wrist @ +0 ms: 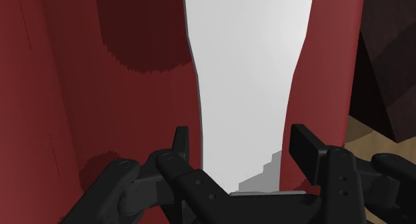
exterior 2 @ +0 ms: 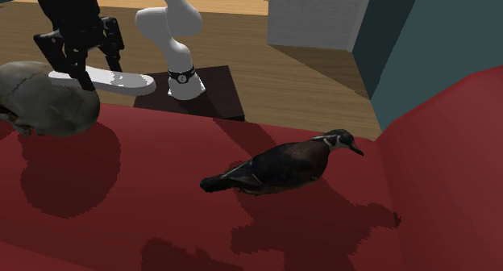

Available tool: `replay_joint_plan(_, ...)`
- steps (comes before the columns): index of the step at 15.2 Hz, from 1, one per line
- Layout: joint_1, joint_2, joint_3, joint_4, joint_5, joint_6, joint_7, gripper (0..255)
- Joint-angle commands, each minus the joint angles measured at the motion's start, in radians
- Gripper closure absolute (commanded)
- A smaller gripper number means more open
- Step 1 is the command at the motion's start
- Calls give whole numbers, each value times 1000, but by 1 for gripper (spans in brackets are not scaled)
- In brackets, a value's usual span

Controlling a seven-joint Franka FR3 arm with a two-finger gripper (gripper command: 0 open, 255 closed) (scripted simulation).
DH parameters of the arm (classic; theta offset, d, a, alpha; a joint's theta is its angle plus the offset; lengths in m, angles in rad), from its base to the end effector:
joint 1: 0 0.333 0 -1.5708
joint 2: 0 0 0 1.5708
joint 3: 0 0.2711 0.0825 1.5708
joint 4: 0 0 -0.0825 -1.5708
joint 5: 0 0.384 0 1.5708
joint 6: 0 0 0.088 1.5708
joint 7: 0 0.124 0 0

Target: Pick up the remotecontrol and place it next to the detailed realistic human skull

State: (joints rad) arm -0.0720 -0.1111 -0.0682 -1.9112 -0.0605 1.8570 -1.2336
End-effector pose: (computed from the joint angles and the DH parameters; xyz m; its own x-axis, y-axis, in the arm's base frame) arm 0.5334 -0.0820 0.4858 0.4463 0.8944 -0.0298 0.8935 -0.4435 0.0701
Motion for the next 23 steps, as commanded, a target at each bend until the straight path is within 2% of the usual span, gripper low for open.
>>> replay_joint_plan(1, -1, -1, -1, -30, -1, 30, 1, 255)
replay_joint_plan(23, -3, 68, -4, -253, -4, 322, 13, 255)
